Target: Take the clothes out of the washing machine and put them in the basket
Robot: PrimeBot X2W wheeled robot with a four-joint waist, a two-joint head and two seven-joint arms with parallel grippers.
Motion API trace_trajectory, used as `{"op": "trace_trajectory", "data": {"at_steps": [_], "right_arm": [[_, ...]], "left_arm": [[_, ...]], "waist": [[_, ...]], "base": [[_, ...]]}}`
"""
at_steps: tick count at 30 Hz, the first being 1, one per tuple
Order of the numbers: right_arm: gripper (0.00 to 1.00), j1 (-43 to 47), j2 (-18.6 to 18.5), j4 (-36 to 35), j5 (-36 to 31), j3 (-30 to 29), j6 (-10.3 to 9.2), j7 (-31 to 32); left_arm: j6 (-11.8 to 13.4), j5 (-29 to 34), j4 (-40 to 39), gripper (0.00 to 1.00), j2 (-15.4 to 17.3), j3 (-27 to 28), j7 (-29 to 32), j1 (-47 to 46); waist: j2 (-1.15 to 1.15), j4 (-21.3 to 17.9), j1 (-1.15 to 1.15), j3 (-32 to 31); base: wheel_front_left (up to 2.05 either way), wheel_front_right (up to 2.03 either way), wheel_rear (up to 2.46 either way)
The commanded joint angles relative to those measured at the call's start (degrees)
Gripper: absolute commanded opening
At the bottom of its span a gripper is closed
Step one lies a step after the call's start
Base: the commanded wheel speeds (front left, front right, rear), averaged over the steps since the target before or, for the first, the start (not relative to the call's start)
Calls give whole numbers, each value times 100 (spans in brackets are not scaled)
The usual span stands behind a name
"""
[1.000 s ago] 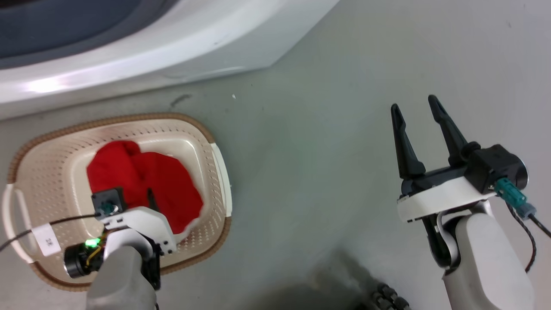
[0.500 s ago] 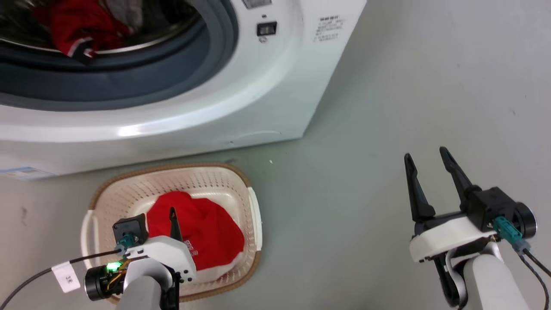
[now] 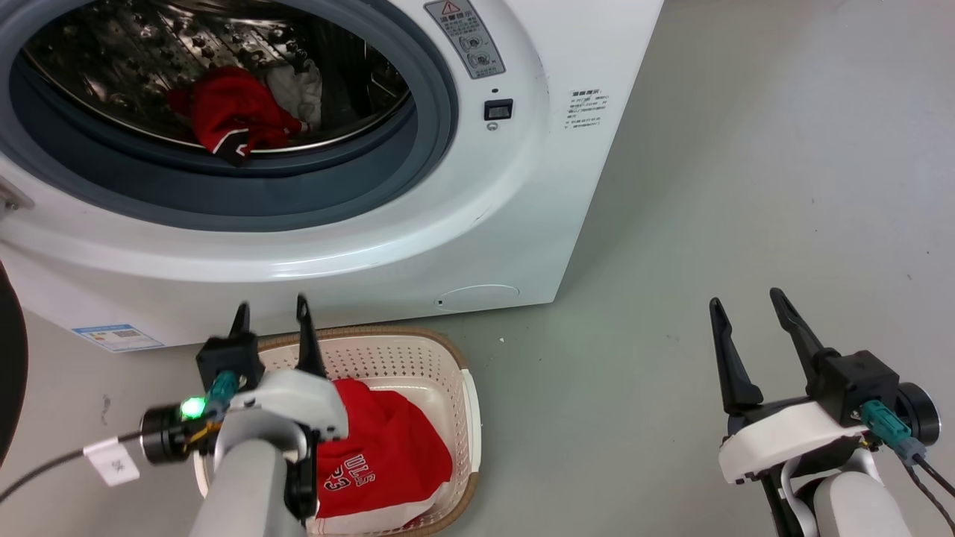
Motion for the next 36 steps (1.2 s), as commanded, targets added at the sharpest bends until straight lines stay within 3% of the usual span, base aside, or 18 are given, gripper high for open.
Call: {"op": "trace_trajectory", "data": {"at_steps": [1, 8, 19, 28, 36], "right_arm": [[100, 50, 8, -29, 19, -8, -5, 4], [100, 110, 8, -67, 93, 56, -5, 50], [100, -80, 8, 51, 223, 208, -6, -27], [100, -308, 10, 239, 453, 372, -5, -190], [100, -623, 10, 435, 733, 590, -5, -347]], "left_arm": [[19, 44, -40, 100, -10, -27, -15, -123], [-43, 239, 187, 100, 45, -27, -15, -771], [-167, 372, 1531, 100, 356, -22, -15, -2182], [-141, 454, 2602, 100, 820, -33, -15, -3254], [-174, 664, 3331, 100, 1498, -211, 170, -4427]], "waist": [[0, -5, 1, -17], [0, -123, 1, -91], [0, -489, 1, 135], [0, -890, 1, 622], [0, -1257, 1, 1324]], "base": [[0, 0, 0], [0, 0, 0], [0, 0, 0], [0, 0, 0], [0, 0, 0]]}}
